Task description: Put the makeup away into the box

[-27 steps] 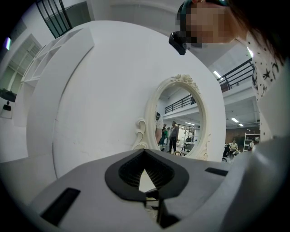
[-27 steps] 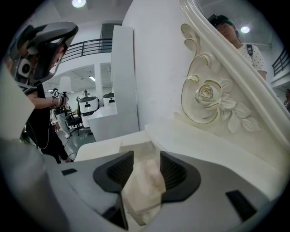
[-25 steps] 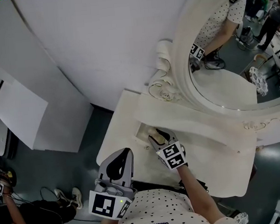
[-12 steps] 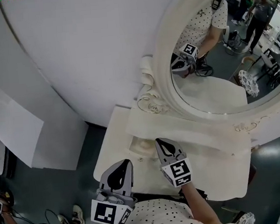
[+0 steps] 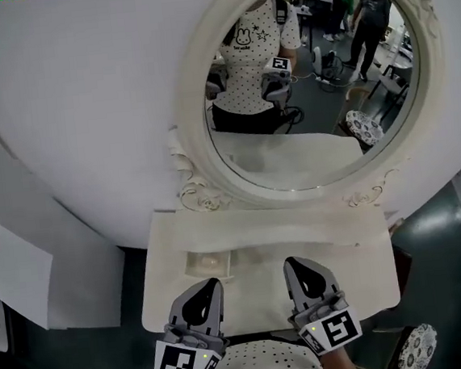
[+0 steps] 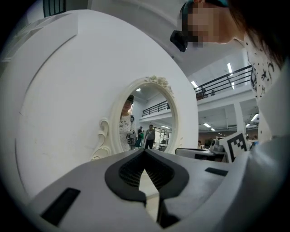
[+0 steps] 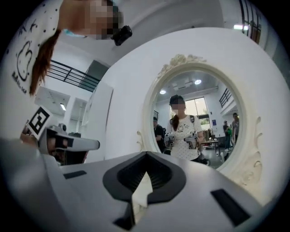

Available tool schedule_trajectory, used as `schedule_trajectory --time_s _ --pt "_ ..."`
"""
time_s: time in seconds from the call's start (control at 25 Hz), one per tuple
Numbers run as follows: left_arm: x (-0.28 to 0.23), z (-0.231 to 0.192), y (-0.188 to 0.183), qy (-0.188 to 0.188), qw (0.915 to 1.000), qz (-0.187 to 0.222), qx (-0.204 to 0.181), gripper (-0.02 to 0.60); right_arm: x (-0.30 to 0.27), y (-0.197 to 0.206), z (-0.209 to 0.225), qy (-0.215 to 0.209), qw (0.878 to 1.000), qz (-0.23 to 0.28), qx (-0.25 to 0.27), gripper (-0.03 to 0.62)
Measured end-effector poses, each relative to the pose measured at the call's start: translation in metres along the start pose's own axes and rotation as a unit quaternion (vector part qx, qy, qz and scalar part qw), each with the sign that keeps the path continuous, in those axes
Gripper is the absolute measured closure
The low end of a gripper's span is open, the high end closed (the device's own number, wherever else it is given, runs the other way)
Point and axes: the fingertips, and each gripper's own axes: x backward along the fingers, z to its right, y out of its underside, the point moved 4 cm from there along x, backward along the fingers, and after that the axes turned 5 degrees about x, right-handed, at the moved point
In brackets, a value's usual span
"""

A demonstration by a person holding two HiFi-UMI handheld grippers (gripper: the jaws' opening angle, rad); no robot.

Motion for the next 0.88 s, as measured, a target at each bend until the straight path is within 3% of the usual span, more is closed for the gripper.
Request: schedule_trajectory --time_s 0.16,0.36,0.64,0.88 --pt "-0.011 0.019 0.002 0.04 0.9992 -0.005 -0.006 0.577 0.046 -0.015 0.012 0.042 0.999 0.013 -0.01 0.589" --pt "-0.014 0.034 0.006 0.065 0.9978 -0.01 -0.004 0.577 0.085 -0.007 0.014 0.082 0.996 0.001 -0.034 0.589" --pt "-0.008 0.035 0.008 0.061 0.9981 -0.01 -0.003 0.577 0.098 -0.003 0.011 0.106 0.993 0.024 -0.044 0.589" --pt "-0.002 0.031 0.006 0.049 0.9988 -0.005 -0.002 0.577 0.088 -0.005 0.003 0.089 0.995 0.015 -0.044 0.589"
